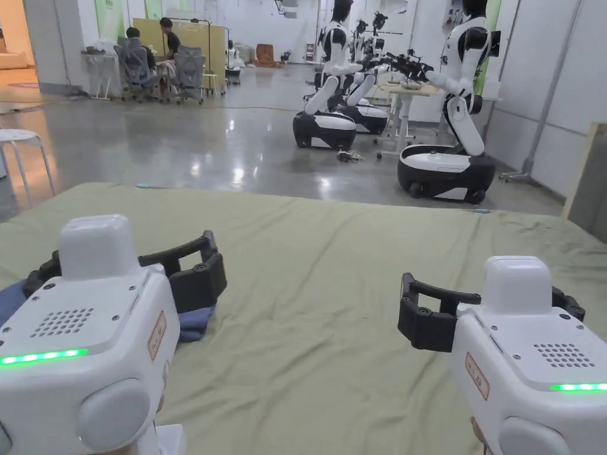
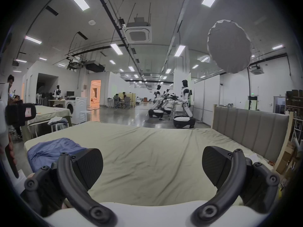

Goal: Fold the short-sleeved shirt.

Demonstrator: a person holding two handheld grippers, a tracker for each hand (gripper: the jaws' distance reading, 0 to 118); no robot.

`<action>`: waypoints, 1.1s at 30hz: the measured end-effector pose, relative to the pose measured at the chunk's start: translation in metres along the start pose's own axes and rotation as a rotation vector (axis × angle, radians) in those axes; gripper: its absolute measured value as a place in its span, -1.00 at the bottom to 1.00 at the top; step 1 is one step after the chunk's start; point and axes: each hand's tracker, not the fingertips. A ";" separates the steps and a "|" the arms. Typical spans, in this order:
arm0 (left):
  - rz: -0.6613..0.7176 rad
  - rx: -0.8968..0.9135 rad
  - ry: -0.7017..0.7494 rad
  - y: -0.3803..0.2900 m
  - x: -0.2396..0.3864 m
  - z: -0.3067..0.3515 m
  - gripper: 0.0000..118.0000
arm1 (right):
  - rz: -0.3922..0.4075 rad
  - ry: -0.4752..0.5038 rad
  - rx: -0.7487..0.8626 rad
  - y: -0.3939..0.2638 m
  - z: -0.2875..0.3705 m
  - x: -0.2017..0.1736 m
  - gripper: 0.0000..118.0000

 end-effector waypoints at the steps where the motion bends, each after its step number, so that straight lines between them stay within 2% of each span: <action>1: -0.040 -0.005 0.001 -0.003 0.000 0.000 0.99 | -0.011 0.002 -0.005 0.000 0.000 0.002 1.00; 4: -0.117 -0.017 -0.010 -0.012 0.000 -0.003 0.99 | -0.058 0.015 -0.032 -0.002 -0.001 0.005 1.00; 8: -0.073 -0.025 -0.019 -0.012 -0.002 -0.004 0.99 | -0.087 0.015 -0.036 -0.006 -0.002 0.006 1.00; 10: -0.049 -0.065 -0.095 -0.010 -0.004 -0.009 0.99 | -0.130 -0.007 -0.041 -0.007 -0.002 0.006 1.00; 13: -0.086 -0.057 -0.050 -0.011 0.002 -0.009 0.99 | -0.162 0.000 -0.037 -0.006 -0.002 0.007 1.00; 21: -0.067 -0.060 -0.094 -0.008 0.009 -0.004 0.99 | -0.082 0.012 -0.064 -0.010 -0.003 -0.001 1.00; 26: -0.080 -0.056 -0.084 -0.008 0.012 -0.005 0.99 | -0.081 -0.002 -0.069 -0.011 -0.003 -0.003 1.00; 28: -0.128 -0.063 -0.003 -0.009 0.017 -0.008 0.99 | -0.086 -0.004 -0.073 -0.012 -0.003 -0.002 1.00; 33: -0.133 -0.048 -0.023 -0.013 0.019 -0.007 0.99 | -0.093 -0.005 -0.066 -0.013 -0.002 -0.003 1.00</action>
